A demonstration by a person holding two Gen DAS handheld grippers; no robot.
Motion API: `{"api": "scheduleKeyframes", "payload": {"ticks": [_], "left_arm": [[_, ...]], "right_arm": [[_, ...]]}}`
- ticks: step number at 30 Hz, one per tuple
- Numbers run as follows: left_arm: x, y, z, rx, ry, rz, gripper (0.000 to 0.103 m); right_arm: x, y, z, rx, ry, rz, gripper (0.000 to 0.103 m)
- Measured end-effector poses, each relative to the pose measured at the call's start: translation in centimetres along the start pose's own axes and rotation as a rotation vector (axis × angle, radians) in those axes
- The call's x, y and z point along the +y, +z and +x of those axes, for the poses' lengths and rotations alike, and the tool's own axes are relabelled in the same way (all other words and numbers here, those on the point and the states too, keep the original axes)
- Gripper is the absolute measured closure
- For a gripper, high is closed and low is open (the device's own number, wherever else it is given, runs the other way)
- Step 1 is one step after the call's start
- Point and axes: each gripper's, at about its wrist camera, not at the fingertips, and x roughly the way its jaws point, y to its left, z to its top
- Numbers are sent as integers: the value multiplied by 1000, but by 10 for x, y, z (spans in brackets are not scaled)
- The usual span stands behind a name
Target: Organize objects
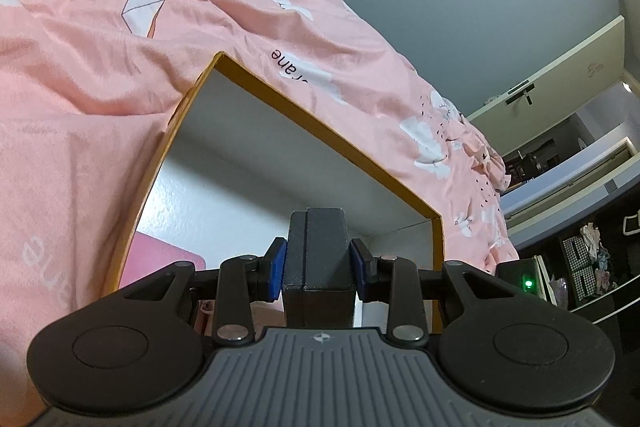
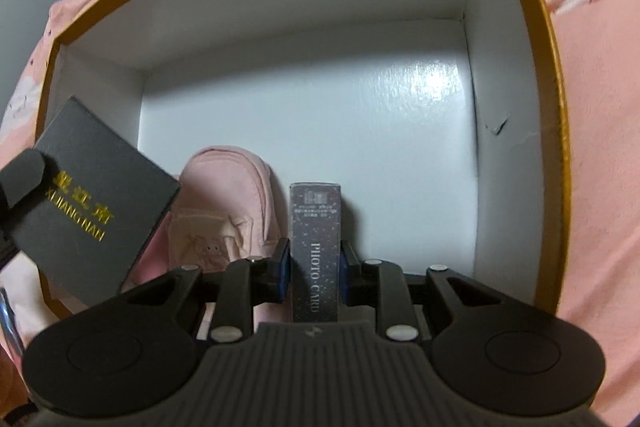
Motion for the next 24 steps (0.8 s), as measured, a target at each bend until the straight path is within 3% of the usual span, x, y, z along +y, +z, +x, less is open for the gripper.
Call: {"api": "scheduleKeyframes", "payload": {"ticks": [9,12,16,18,21,24], "left_arm": [[8,0,-1,0,5,-21,65],[9,3,-6,-14,5,-21,65],[6,8,-11,-34,-1,-15,65],[4,11,-15,-48,-3,-9,65],[3,16,-19,-66,-4,-6,65],[3,21,-21,-74,-5,-4,65]], "right_arm": [[30,-1,-4,5,-192,-174,63],[40,-3,-10,-15,-218,-219,54],[54,-3,-19,-52,-196,-258,53],[63,-4,-19,-65,-134,-301,54],[71,-1,-5,-25,-53,-297,54],[72,5,16,1,-63,-276,54]]}}
